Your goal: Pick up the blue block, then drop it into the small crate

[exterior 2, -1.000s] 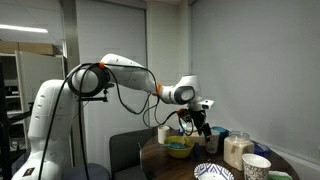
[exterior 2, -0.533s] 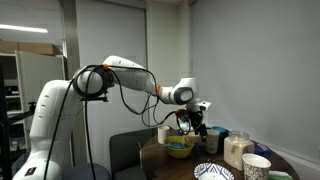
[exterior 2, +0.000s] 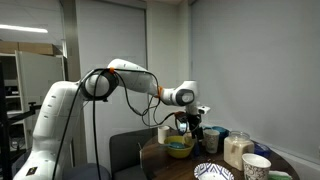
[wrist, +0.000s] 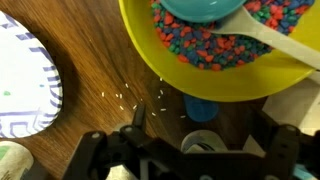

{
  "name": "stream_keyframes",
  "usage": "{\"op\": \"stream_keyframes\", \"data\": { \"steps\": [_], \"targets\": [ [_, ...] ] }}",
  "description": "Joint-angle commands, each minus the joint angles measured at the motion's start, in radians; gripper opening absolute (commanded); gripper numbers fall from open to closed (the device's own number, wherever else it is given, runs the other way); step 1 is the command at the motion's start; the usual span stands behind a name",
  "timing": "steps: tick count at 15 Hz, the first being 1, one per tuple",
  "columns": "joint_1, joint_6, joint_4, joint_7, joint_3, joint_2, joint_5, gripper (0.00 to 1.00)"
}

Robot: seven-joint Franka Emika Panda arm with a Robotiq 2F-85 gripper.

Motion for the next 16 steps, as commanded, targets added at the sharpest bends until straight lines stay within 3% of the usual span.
{"op": "stream_keyframes", "data": {
  "steps": [1, 16],
  "targets": [
    [0.013, -0.048, 0.055, 0.03, -0.013, 0.035, 0.022, 1.0],
    [0.012, -0.051, 0.097, 0.045, -0.012, 0.082, 0.065, 1.0]
  ]
}}
